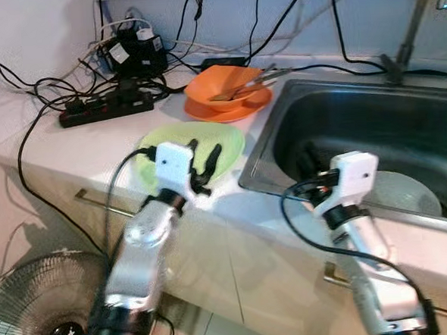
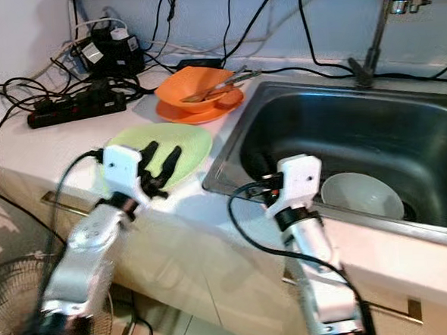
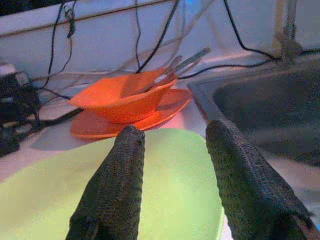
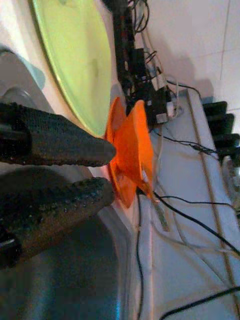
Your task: Kitchen organization
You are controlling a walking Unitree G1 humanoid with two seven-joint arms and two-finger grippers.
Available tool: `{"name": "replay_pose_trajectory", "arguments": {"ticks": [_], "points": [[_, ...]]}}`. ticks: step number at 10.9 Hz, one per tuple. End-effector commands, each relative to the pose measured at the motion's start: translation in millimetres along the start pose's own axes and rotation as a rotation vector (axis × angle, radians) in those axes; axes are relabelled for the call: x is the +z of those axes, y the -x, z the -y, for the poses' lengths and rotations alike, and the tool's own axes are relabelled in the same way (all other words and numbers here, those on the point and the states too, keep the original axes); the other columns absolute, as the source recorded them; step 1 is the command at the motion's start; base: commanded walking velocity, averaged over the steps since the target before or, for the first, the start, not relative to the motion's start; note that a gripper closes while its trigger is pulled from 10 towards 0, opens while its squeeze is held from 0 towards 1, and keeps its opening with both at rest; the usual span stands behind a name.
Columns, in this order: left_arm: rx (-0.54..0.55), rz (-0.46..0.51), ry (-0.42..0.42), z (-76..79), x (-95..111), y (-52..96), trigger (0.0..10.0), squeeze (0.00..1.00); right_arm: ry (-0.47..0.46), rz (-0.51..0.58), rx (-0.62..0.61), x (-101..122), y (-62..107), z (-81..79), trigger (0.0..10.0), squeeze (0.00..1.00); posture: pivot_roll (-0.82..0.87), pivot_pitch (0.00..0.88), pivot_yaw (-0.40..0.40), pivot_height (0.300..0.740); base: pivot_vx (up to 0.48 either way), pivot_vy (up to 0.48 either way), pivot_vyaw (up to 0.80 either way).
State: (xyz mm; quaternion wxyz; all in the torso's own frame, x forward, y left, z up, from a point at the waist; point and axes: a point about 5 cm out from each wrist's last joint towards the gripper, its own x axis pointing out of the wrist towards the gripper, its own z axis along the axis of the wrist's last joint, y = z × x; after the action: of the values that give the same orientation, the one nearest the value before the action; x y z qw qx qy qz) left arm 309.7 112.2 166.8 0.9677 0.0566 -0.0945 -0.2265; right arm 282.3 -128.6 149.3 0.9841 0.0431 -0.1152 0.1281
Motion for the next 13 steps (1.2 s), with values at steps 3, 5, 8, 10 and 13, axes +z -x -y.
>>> {"name": "replay_pose_trajectory", "arguments": {"ticks": [3, 5, 8, 10, 13], "points": [[-0.089, -0.060, -0.168, -0.8, 1, 9.2, 10.0, 0.00, -0.022, -0.012, -0.002, -7, -2.9, -11.3, 10.0, 0.00, 0.06, 0.000, 0.108, 0.740, 0.000, 0.000, 0.00], [-0.229, -0.083, -0.366, -7.2, 10, 24.6, 10.0, 0.00, -0.029, -0.028, 0.011, -11, -4.0, -16.3, 10.0, 0.00, 0.07, 0.003, 0.103, 0.740, 0.000, 0.000, 0.00], [-0.284, -0.207, -0.494, -10.0, 10, 23.9, 10.0, 0.00, -0.032, -0.032, -0.002, -12, -6.1, -15.4, 10.0, 0.00, 0.08, 0.029, 0.099, 0.740, 0.000, 0.000, 0.00], [-0.279, -0.231, -0.557, -12.2, 13, 18.8, 10.0, 0.00, -0.034, -0.035, -0.005, -12, -6.5, -15.5, 10.0, 0.00, 0.08, 0.040, 0.098, 0.740, 0.000, 0.000, 0.00], [-0.241, -0.263, -0.620, -18.2, 9, 12.0, 10.0, 0.00, -0.033, -0.036, -0.008, -12, -7.2, -15.3, 10.0, 0.00, 0.07, 0.050, 0.096, 0.740, 0.000, 0.000, 0.00]]}}
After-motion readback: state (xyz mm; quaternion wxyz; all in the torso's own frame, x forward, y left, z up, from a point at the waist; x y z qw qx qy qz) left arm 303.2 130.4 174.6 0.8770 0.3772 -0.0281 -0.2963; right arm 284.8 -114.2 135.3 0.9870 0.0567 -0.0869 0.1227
